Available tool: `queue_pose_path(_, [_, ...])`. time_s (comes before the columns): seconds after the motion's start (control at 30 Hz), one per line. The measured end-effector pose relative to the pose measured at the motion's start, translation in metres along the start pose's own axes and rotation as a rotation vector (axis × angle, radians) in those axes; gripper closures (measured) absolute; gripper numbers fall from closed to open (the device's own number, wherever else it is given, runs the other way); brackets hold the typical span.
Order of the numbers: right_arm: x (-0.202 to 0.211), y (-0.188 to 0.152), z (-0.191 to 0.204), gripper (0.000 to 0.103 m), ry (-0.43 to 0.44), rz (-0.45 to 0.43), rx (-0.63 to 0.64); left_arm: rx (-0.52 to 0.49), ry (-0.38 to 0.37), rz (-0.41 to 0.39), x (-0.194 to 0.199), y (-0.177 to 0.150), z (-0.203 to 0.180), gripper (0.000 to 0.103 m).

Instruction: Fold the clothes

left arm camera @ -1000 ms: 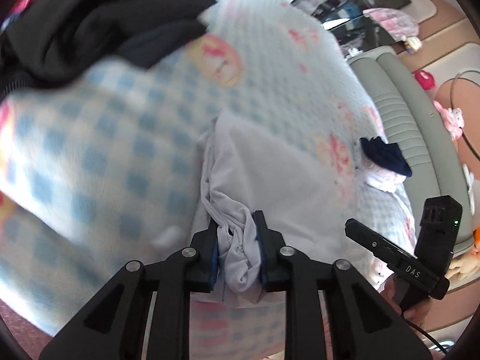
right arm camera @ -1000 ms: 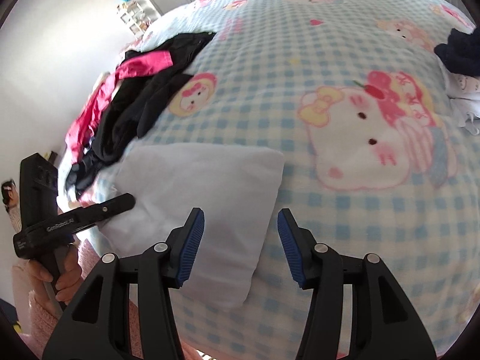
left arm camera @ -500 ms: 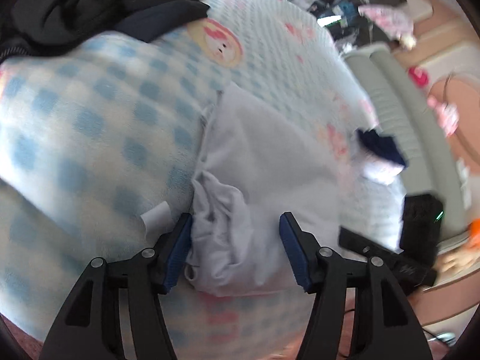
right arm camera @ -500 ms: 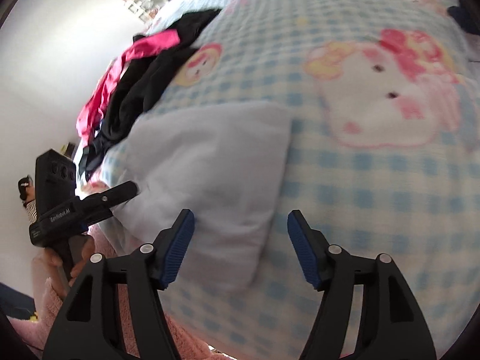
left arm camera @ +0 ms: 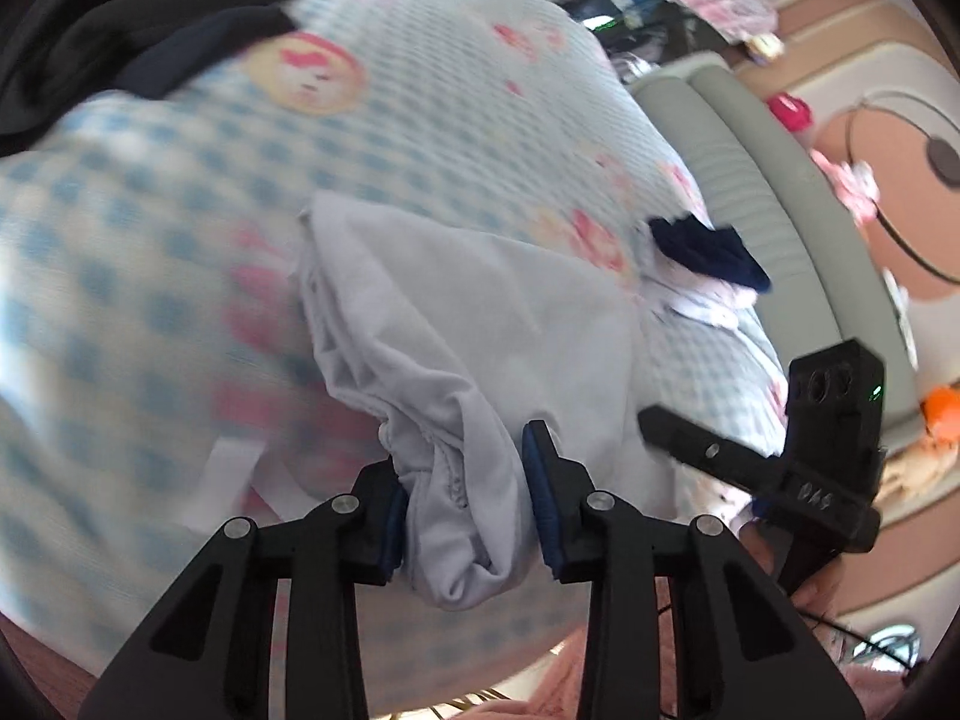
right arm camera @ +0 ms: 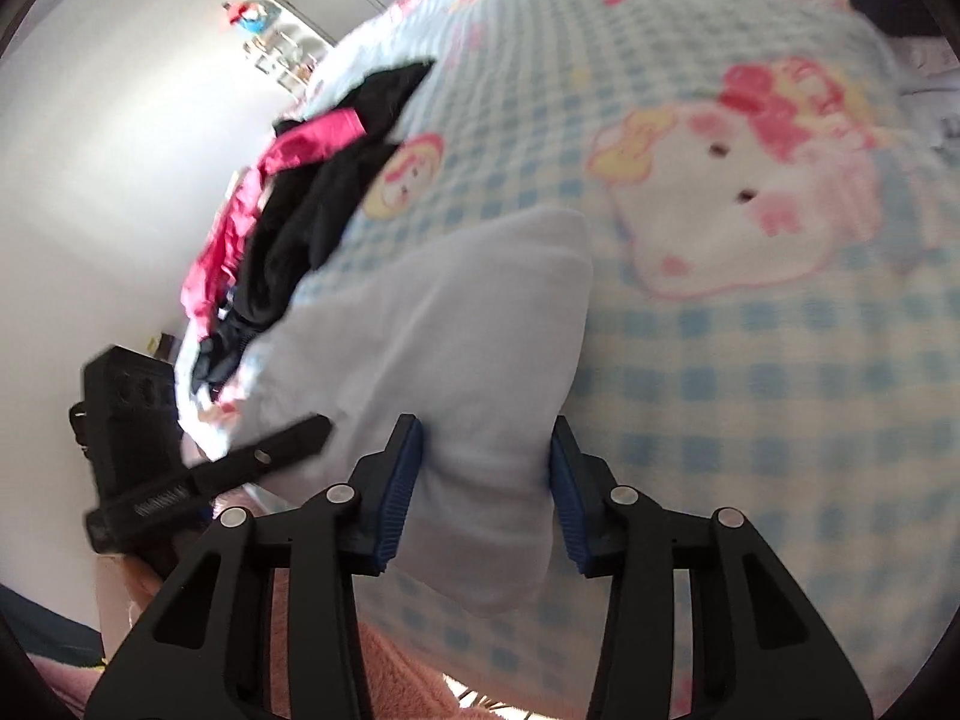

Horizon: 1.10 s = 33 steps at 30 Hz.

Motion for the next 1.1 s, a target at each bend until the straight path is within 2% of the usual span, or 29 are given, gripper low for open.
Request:
queue_pose_path(0.1, [0.022, -0.002, -0.021, 0.060, -0.098, -0.036, -0.004, -0.024, -0.034, 0.045, -0.023, -0.007, -0.013, 0.067])
queue_pose_path(0.2, [0.020, -0.014, -0.050, 0.058, -0.168, -0.012, -0.046, 0.029, -0.008, 0.056, -0.024, -0.014, 0.004, 0.064])
queue_pose_path(0.27, [0.015, -0.023, -0.065, 0.058, -0.202, 0.019, -0.068, 0.067, 0.014, 0.041, -0.012, -0.016, 0.020, 0.052])
queue_pose_path(0.33, [0.020, -0.022, -0.067, 0.058, -0.195, 0.000, -0.068, 0.089, 0.025, 0.011, 0.003, -0.018, 0.029, 0.051])
queue_pose_path(0.4, [0.026, -0.018, -0.066, 0.058, -0.203, -0.028, -0.056, 0.094, 0.040, -0.056, 0.024, -0.014, 0.033, 0.051])
queue_pose_path(0.53, [0.034, -0.004, -0.050, 0.058, -0.210, -0.086, -0.010, -0.034, 0.080, -0.119, 0.039, -0.008, 0.010, 0.053])
queue_pose_path(0.67, [0.018, -0.011, -0.035, 0.058, -0.225, -0.051, 0.039, -0.149, 0.100, -0.139, 0.019, -0.005, -0.026, 0.058])
queue_pose_path(0.73, [0.012, -0.019, -0.037, 0.058, -0.247, -0.036, 0.052, -0.187, 0.038, -0.182, 0.024, -0.001, -0.046, 0.058])
queue_pose_path(0.8, [0.011, -0.025, -0.039, 0.058, -0.263, -0.041, 0.066, -0.212, 0.004, -0.167, 0.013, 0.003, -0.060, 0.058])
queue_pose_path(0.83, [0.010, -0.026, -0.040, 0.058, -0.269, -0.042, 0.072, -0.225, 0.028, -0.143, 0.007, 0.002, -0.059, 0.058])
queue_pose_path(0.9, [0.007, -0.027, -0.042, 0.057, -0.287, -0.042, 0.084, -0.250, 0.144, -0.078, -0.015, 0.000, -0.045, 0.058])
queue_pose_path(0.97, [0.005, -0.028, -0.045, 0.054, -0.319, -0.042, 0.107, -0.217, 0.220, -0.018, -0.027, -0.006, -0.023, 0.058])
queue_pose_path(1.03, [0.002, -0.032, -0.051, 0.048, -0.347, -0.023, 0.108, -0.160, 0.216, -0.010, -0.026, -0.012, -0.006, 0.059])
queue_pose_path(1.1, [0.003, -0.035, -0.061, 0.048, -0.298, 0.015, 0.032, -0.116, 0.186, -0.032, -0.015, -0.014, 0.002, 0.059])
Point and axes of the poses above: each gripper's, at about its wrist camera, not at the fingertips, and x roughly against the way its jaws point, z to its left, y to its top, the point moved 9 cm from there along -x, roughly the way its jaws point, and after that the axes turned 12 degrees about -y, right-handed, at the moved point
